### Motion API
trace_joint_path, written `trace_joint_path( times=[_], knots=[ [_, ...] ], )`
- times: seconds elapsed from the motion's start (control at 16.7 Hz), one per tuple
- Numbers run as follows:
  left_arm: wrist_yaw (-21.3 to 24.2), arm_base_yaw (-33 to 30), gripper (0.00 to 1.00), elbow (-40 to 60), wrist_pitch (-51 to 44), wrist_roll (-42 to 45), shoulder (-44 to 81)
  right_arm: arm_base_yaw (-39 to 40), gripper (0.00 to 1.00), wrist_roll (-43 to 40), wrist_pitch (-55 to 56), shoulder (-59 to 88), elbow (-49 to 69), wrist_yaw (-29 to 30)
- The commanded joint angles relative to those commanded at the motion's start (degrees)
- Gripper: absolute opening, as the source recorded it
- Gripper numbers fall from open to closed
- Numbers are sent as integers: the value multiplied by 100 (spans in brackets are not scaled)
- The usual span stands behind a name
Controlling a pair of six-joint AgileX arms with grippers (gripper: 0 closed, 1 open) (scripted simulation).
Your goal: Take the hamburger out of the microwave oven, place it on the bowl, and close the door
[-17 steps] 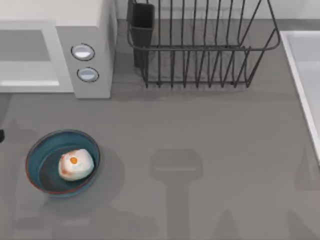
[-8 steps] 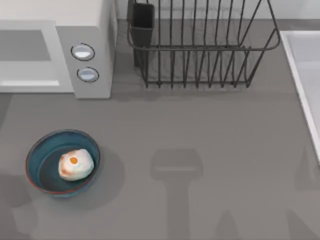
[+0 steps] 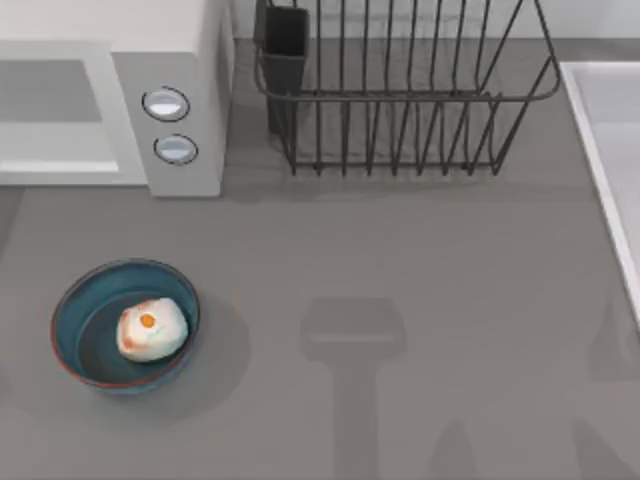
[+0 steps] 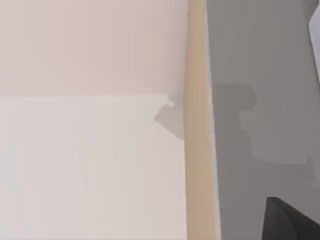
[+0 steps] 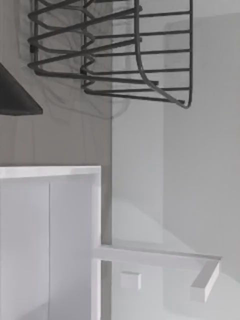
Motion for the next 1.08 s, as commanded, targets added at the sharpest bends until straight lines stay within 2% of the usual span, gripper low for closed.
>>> trace_joint_path(
  times=[0.48, 0.9, 1.08],
  knots=[
    [24, 77, 0, -66, -61, 126, 145, 0, 100, 0, 0, 0, 0, 0],
    [46, 107, 0, -1219, 1701, 150, 678, 0, 100, 0, 0, 0, 0, 0],
    [53, 117, 0, -1496, 2018, 159, 813, 0, 100, 0, 0, 0, 0, 0]
  ],
)
